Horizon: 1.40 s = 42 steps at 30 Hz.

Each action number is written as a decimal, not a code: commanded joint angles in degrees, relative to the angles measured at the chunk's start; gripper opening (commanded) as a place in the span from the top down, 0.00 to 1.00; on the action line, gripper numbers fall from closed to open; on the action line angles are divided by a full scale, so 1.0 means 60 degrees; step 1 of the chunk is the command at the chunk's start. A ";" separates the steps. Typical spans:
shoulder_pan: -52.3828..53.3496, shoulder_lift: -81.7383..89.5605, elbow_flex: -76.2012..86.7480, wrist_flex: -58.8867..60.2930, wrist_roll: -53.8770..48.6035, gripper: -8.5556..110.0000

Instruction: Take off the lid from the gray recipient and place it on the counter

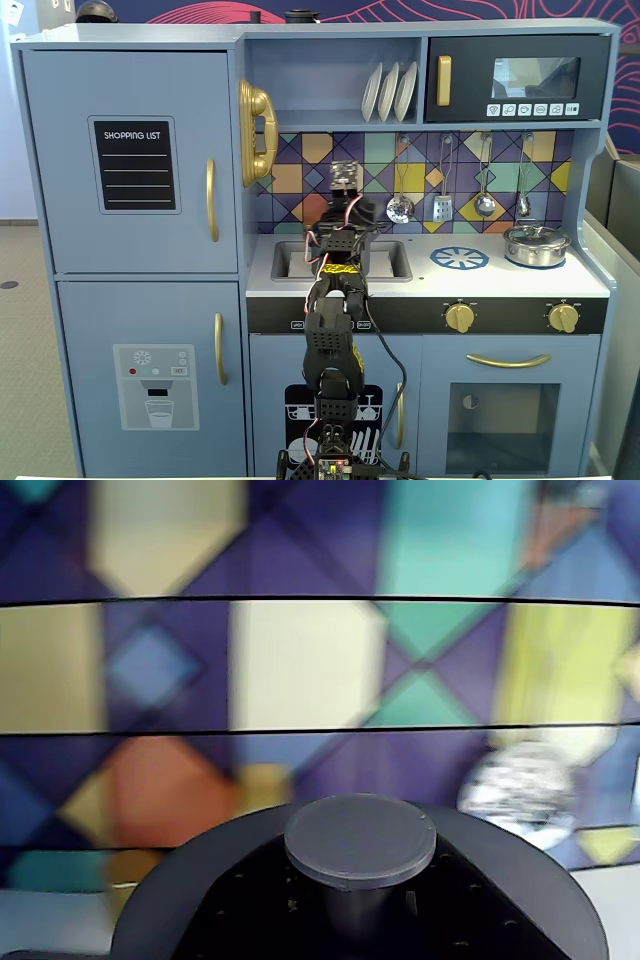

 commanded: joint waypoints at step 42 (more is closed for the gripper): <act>0.4409 -0.0908 0.2358 -0.3018 0.0586 0.93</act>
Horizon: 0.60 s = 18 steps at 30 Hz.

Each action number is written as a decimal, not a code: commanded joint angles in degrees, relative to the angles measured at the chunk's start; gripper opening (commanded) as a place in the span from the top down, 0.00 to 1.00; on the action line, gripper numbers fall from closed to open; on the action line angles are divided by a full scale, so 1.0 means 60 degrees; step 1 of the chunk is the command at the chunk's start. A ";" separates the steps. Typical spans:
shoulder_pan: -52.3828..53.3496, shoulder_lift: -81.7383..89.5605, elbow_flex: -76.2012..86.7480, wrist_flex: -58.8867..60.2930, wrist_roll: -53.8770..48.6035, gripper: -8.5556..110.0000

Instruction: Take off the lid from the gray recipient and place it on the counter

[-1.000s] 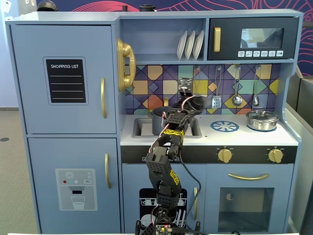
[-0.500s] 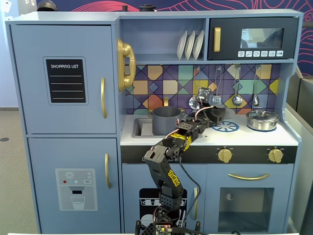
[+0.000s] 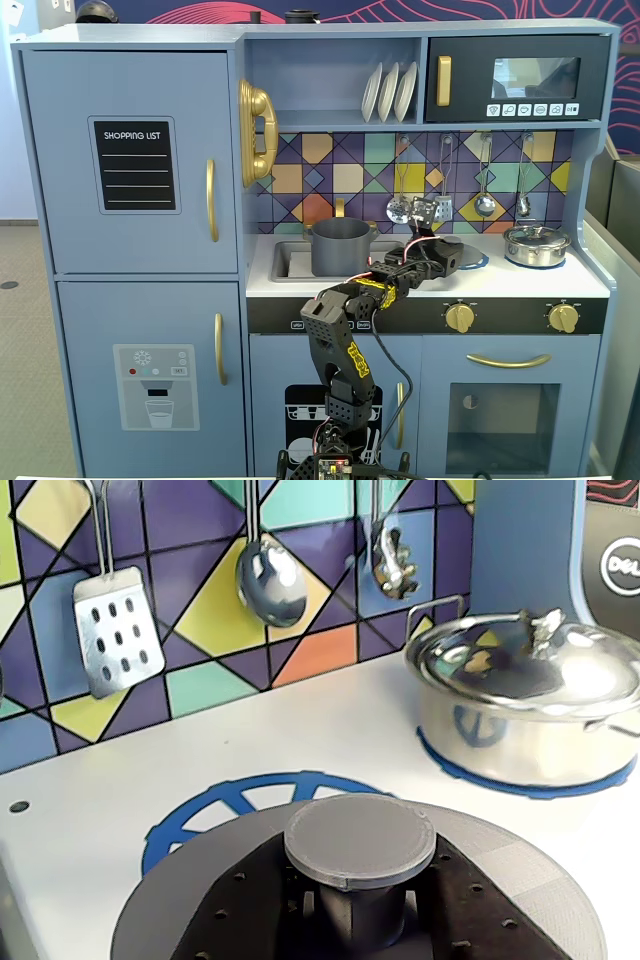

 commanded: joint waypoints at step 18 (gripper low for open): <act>-0.0220 -0.0718 0.0352 -0.1055 0.0015 0.93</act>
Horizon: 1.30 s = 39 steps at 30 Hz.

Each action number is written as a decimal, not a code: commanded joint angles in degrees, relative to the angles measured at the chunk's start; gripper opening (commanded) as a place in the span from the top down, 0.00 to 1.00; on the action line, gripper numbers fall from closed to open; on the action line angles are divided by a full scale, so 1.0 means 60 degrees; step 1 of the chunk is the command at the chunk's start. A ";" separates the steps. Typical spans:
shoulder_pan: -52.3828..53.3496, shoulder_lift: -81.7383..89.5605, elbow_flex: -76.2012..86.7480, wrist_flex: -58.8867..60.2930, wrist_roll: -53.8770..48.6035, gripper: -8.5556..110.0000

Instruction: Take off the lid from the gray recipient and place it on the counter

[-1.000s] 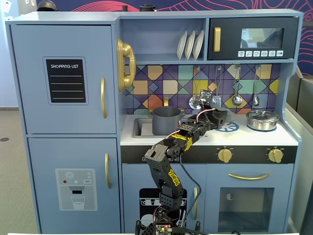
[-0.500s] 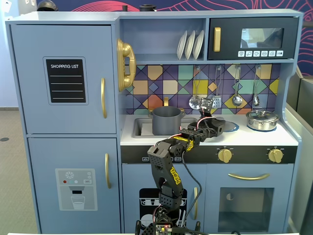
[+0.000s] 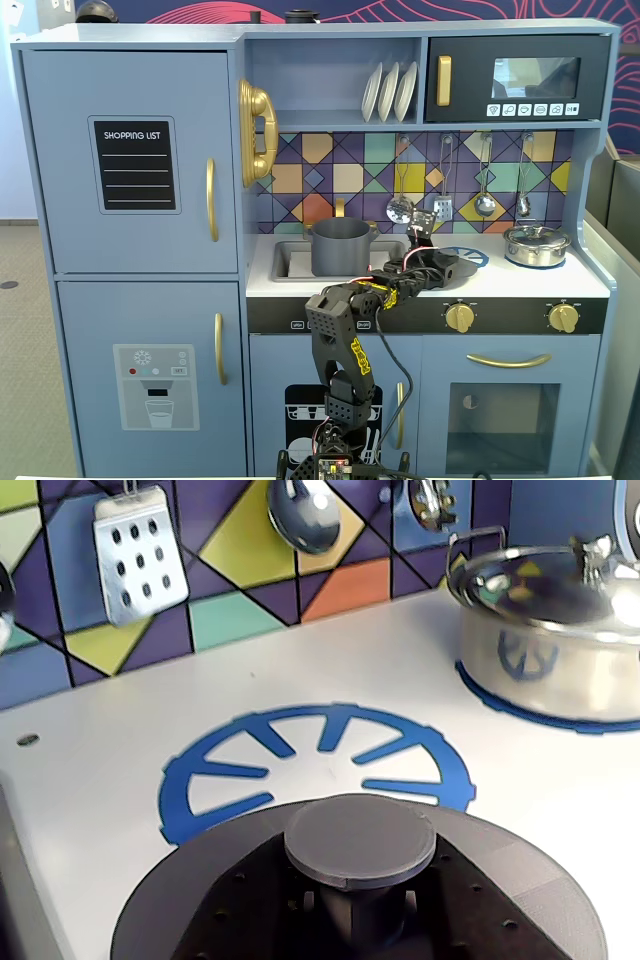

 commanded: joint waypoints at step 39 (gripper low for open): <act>0.0425 0.1113 0.0527 -0.1187 0.0322 0.65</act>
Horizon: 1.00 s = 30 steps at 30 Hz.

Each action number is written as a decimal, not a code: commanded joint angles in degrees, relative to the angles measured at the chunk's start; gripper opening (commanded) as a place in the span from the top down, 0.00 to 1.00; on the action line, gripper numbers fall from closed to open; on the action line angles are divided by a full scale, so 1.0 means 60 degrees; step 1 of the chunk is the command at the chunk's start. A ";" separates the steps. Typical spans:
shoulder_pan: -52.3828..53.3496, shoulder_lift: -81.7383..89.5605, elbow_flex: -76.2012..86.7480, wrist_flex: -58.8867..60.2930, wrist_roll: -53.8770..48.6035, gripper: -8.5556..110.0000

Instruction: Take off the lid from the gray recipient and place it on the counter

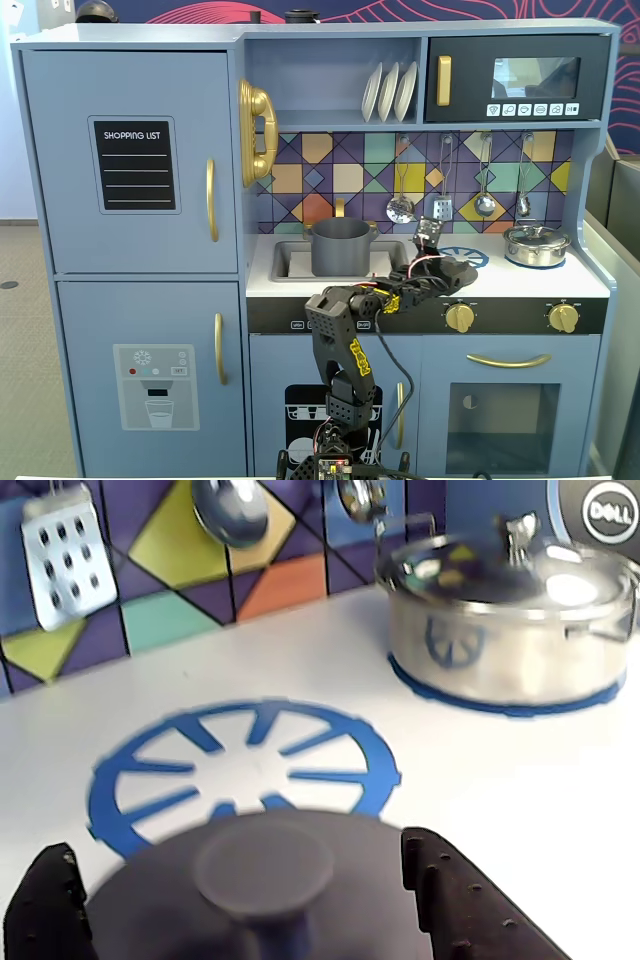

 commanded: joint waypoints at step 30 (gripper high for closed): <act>-0.5493 0.9771 0.1963 1.5806 0.0278 0.93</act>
